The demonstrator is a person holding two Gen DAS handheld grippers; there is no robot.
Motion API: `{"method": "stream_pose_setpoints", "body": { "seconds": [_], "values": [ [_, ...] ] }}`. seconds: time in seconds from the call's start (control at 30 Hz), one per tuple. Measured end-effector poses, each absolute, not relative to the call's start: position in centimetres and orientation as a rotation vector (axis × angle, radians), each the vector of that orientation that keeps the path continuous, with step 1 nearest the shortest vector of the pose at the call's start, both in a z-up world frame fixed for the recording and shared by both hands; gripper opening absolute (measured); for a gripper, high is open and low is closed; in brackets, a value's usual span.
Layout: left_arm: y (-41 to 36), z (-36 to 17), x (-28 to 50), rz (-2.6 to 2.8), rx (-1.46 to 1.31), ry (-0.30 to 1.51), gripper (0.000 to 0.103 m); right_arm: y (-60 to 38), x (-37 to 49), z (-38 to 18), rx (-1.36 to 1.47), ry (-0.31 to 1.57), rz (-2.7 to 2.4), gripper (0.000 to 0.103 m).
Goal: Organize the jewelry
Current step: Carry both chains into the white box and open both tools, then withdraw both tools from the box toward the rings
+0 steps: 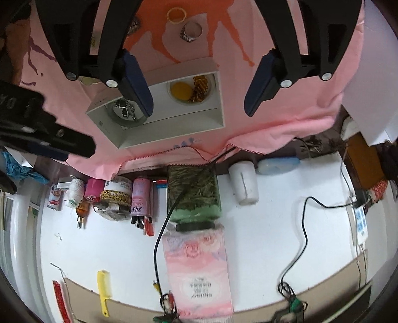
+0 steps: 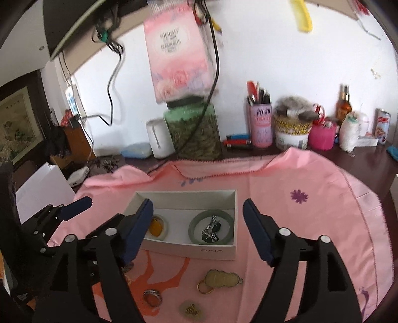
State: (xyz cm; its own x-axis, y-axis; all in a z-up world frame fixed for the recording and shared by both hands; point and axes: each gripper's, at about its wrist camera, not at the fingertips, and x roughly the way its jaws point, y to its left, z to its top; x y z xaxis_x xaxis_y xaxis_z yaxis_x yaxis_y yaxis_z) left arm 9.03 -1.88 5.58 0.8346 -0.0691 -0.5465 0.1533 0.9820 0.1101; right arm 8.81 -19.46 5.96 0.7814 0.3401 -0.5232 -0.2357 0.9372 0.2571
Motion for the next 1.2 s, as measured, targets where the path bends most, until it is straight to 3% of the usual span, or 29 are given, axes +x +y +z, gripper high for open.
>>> {"method": "stream_pose_setpoints", "body": {
  "seconds": [0.27, 0.4, 0.83, 1.2],
  "values": [
    [-0.5, 4.2, 5.7, -0.075, 0.171, 0.555, 0.093, -20.6, 4.9, 4.2, 0.141, 0.544, 0.256, 0.090],
    [0.0, 2.7, 6.5, -0.029, 0.198, 0.632, 0.093, -20.2, 5.4, 1.9, 0.133, 0.654, 0.261, 0.090],
    [-0.4, 1.8, 6.7, -0.074, 0.200, 0.689, 0.094, -19.4, 5.8, 0.8, 0.132, 0.726, 0.270, 0.092],
    [5.0, 1.9, 7.8, -0.060, 0.005, 0.778, 0.094, -20.5, 6.5, 0.4, 0.159, 0.763, 0.223, 0.094]
  ]
}}
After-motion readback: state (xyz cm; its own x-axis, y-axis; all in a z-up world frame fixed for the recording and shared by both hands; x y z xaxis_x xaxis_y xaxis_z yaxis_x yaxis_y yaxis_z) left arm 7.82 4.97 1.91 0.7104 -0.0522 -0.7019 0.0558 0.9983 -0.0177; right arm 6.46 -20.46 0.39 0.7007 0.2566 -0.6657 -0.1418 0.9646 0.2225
